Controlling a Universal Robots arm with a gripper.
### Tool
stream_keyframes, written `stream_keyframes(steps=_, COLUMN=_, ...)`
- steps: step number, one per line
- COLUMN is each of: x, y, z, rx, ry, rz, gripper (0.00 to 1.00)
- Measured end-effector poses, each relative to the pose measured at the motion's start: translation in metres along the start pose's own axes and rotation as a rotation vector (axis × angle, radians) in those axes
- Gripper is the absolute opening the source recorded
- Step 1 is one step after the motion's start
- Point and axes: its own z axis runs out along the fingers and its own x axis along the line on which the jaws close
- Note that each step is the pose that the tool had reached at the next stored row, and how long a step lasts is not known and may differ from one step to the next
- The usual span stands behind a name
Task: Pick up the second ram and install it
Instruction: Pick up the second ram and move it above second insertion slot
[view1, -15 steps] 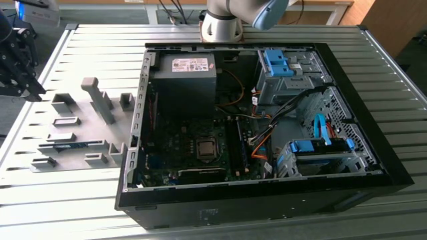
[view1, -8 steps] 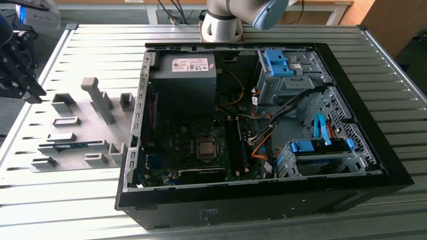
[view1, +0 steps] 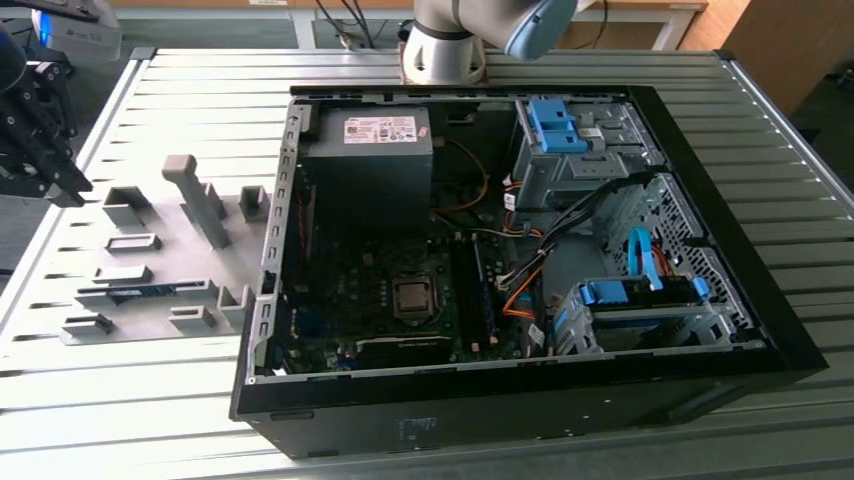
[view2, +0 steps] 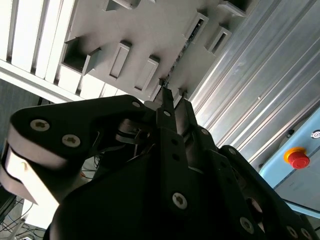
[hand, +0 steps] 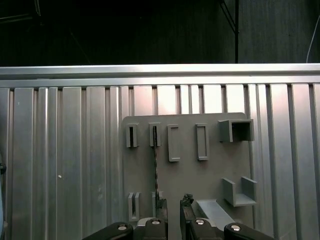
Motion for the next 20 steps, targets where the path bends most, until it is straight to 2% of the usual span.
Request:
stream_keyframes(steps=3, x=0.0000, y=0.0000, z=0.0001, rx=0.0000, ry=-0.0001, rz=0.000, gripper=0.26)
stream_keyframes(steps=4, x=0.0000, y=0.0000, z=0.0003, rx=0.0001, ry=-0.0001, rz=0.000, gripper=0.32)
stream_keyframes(steps=5, x=0.0000, y=0.0000, z=0.0007, rx=0.0003, ry=-0.0002, rz=0.000, gripper=0.32)
stream_keyframes(steps=6, x=0.0001, y=0.0000, z=0.0013, rx=0.0002, ry=-0.0002, rz=0.000, gripper=0.38)
stream_keyframes(steps=11, x=0.0005, y=-0.0002, z=0.0089, rx=0.0011, ry=-0.0001, rz=0.000, gripper=0.38)
stream_keyframes(steps=12, x=0.0010, y=0.0001, z=0.0179, rx=0.0016, ry=-0.0002, rz=0.000, gripper=0.38)
stream_keyframes(steps=13, x=0.0012, y=0.0001, z=0.0196, rx=0.0017, ry=-0.0002, rz=0.000, gripper=0.38)
stream_keyframes(steps=16, x=0.0015, y=0.0001, z=0.0234, rx=0.0022, ry=-0.0002, rz=0.000, gripper=0.38)
stream_keyframes(steps=20, x=0.0016, y=0.0001, z=0.0241, rx=0.0023, ry=-0.0002, rz=0.000, gripper=0.38)
